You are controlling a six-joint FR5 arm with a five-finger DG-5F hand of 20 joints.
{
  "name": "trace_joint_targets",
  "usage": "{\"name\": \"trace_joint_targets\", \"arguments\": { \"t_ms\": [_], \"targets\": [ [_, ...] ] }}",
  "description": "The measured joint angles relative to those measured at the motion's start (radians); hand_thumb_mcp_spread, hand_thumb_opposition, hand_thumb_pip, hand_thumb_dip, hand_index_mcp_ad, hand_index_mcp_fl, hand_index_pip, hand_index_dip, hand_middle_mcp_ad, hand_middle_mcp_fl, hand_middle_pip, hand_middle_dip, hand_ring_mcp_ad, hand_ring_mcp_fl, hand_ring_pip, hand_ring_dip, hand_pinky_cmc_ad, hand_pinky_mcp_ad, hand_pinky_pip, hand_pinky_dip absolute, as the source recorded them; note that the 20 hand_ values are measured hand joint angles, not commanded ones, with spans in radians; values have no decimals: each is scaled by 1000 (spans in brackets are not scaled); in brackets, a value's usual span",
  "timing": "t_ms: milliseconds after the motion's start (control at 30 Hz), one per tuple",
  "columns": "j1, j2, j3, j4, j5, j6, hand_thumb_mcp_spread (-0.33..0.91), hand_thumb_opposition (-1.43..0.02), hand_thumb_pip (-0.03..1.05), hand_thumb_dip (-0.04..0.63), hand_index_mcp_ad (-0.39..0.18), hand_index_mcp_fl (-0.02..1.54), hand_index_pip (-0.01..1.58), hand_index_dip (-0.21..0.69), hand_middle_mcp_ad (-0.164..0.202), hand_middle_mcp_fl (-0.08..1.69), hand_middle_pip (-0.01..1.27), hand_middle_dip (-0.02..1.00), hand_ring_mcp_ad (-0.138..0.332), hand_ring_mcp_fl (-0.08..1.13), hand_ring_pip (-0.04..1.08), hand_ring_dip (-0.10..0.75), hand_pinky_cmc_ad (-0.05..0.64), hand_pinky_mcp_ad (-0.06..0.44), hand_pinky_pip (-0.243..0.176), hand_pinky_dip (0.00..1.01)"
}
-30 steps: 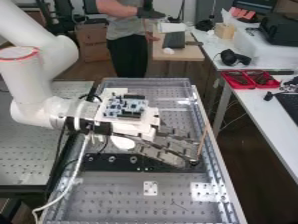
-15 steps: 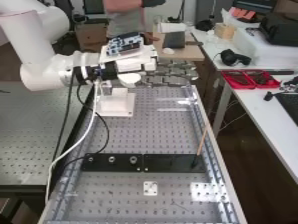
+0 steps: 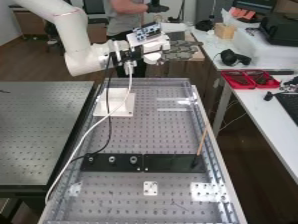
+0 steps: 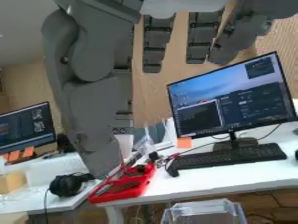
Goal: Grab the pcb board and place it in the clear container
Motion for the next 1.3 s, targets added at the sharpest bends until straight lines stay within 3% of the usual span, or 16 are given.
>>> {"name": "trace_joint_targets", "arguments": {
  "t_ms": [200, 400, 833, 1033, 1067, 1133, 1300],
  "targets": [
    [28, -71, 33, -4, 153, -2, 675, -955, 367, 215, -211, 937, 860, 339, -30, 113, 140, 122, 150, 63, 86, -14, 346, 136, -87, 187],
    [32, -111, 34, 3, 240, 27, 675, -951, 367, 215, -211, 937, 859, 346, -28, 115, 140, 122, 150, 63, 87, -14, 346, 136, -87, 187],
    [55, -215, 64, -38, 292, 100, 675, -955, 367, 215, -211, 937, 859, 342, -28, 113, 140, 126, 150, 63, 87, -14, 346, 136, -87, 187],
    [53, -216, 67, -68, 291, 100, 663, -960, 354, 218, -215, 922, 815, 354, -28, 105, 140, 126, 150, 63, 87, -12, 346, 136, -87, 187],
    [52, -214, 67, -72, 290, 99, 665, -942, 358, 218, -215, 857, 768, 342, -28, 103, 140, 126, 152, 63, 87, -12, 346, 136, -87, 187],
    [49, -201, 66, -88, 279, 95, 620, -897, 349, 218, -215, 569, 658, 312, -28, 52, 140, 126, 150, 59, 87, -12, 346, 136, -87, 187],
    [41, -191, 66, -117, 264, 95, 557, -852, 349, 215, -204, 358, 492, 309, -24, 17, 138, 126, 152, 37, 87, -12, 340, 133, -87, 187]
  ]
}}
